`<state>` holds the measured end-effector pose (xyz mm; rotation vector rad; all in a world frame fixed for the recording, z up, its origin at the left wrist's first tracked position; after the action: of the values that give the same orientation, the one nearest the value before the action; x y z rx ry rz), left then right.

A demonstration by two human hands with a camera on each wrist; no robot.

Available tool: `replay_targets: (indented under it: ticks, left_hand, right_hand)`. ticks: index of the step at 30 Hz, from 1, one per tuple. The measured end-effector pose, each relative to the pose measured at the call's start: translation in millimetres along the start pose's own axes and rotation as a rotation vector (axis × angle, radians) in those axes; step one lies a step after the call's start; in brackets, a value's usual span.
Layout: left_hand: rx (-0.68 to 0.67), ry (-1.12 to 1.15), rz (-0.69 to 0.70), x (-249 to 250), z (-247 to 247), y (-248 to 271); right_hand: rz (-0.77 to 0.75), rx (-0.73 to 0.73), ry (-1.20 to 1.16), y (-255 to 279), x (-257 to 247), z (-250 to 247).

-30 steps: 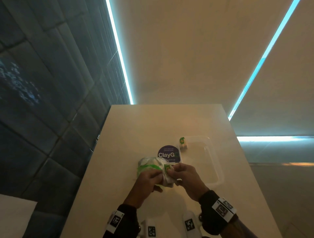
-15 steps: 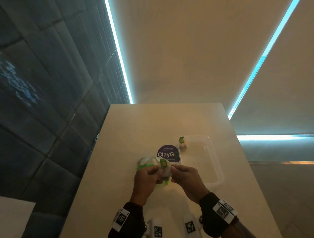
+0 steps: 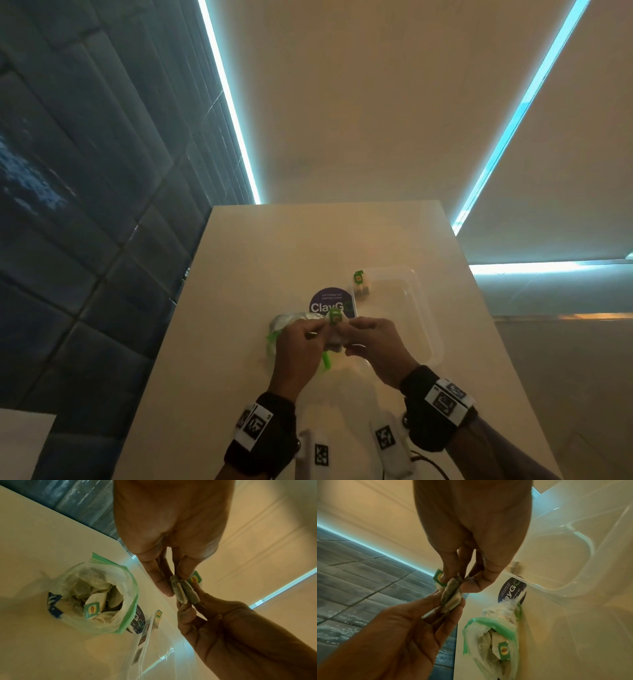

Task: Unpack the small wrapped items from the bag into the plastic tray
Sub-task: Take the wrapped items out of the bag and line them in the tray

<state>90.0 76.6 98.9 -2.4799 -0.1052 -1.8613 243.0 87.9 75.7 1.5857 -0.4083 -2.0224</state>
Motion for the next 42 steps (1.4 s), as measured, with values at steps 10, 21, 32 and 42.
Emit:
replay_targets:
  ticks: [10, 21, 32, 42]
  left_hand:
    - [-0.004, -0.033, -0.056, -14.3, 2.7, -7.3]
    - [-0.246, -0.260, -0.350, -78.3, -23.6, 24.3]
    - [-0.194, -0.376, -0.365, -90.6, -35.3, 23.6]
    - [-0.210, -0.395, -0.352, -89.6, -36.2, 27.3]
  right_hand:
    - [-0.092, 0.152, 0.249, -35.5, -37.0, -47.8]
    - [0.136, 0.422, 0.638, -134.2, -35.9, -109.9]
    - [0.198, 0.482, 0.666, -162.5, -6.0, -103.9]
    - [0.140, 0.558, 0.665, -161.6, 3.9, -103.9]
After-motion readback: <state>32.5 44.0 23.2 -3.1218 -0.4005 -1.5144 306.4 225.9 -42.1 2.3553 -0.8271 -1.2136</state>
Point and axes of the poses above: each hand's wrist, its own y-axis away from the middle knuckle, its own z-axis out of the palm, x = y × z, the point moved 5 cm from there along -y, towards the middle knuckle, and after that the axes turned 9 degrees about z, right-handed, at the moved point
